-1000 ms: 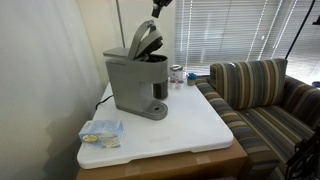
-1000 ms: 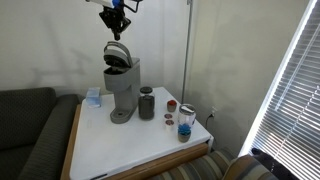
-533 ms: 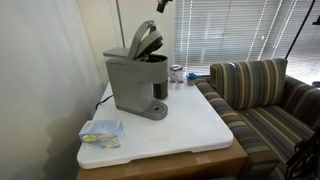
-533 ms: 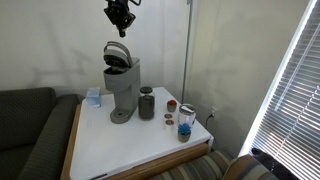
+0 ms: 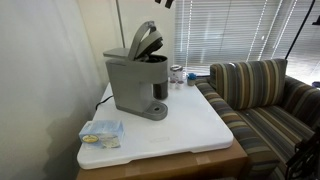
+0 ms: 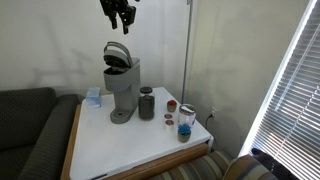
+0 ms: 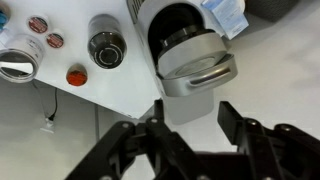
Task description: Open the coffee maker
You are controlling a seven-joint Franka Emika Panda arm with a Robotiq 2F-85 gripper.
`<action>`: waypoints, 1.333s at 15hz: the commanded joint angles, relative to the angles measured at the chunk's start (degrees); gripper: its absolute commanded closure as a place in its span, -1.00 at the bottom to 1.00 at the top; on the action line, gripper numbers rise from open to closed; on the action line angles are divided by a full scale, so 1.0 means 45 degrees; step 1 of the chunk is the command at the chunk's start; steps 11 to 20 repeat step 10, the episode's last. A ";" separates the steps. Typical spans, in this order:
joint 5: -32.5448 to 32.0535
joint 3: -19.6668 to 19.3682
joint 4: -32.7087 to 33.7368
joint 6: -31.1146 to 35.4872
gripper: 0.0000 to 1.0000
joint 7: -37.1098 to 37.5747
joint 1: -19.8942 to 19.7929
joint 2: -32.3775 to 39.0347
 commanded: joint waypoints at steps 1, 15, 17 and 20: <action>0.1699 0.0386 -0.1378 -0.0829 -0.80 -0.1932 -0.0665 -0.1272; 0.3030 -0.0027 -0.2113 -0.2068 -1.00 -0.3401 -0.0455 -0.2086; 0.3030 -0.0027 -0.2113 -0.2068 -1.00 -0.3401 -0.0455 -0.2086; 0.3030 -0.0027 -0.2113 -0.2068 -1.00 -0.3401 -0.0455 -0.2086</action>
